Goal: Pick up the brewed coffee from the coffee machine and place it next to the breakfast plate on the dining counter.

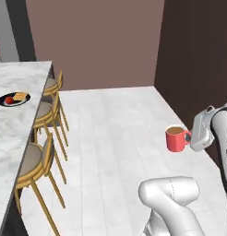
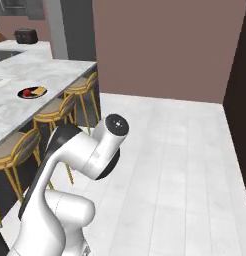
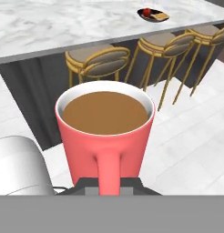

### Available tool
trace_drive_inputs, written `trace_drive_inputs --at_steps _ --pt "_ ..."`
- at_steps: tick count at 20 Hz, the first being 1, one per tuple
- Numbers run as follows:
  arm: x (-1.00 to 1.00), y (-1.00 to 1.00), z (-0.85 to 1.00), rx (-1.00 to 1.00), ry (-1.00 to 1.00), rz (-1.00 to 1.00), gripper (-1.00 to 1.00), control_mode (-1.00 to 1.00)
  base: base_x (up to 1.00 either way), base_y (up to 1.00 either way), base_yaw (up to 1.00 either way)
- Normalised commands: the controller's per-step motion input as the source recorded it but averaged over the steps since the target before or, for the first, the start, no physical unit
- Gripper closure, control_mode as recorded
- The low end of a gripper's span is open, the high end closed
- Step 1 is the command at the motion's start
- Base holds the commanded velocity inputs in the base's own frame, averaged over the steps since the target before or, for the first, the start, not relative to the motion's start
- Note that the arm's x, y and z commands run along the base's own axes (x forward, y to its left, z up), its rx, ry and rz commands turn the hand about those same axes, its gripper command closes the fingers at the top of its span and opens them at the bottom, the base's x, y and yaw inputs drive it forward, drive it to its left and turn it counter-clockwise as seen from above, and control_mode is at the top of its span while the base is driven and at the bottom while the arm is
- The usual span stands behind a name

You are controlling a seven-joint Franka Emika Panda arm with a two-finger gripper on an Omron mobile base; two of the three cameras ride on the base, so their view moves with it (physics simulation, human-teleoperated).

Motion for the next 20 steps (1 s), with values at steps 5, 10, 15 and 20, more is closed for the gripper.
trace_drive_inputs --at_steps 5,10,15,20 --pt "0.00 0.00 0.00 0.00 0.00 0.00 1.00 1.00 1.00 -0.36 0.55" --pt "0.00 0.00 0.00 0.00 0.00 0.00 1.00 1.00 1.00 -0.57 0.50" --pt "0.00 0.00 0.00 0.00 0.00 0.00 1.00 1.00 1.00 -0.73 0.46" --pt "0.00 0.00 0.00 0.00 0.00 0.00 1.00 1.00 1.00 -0.67 0.46"
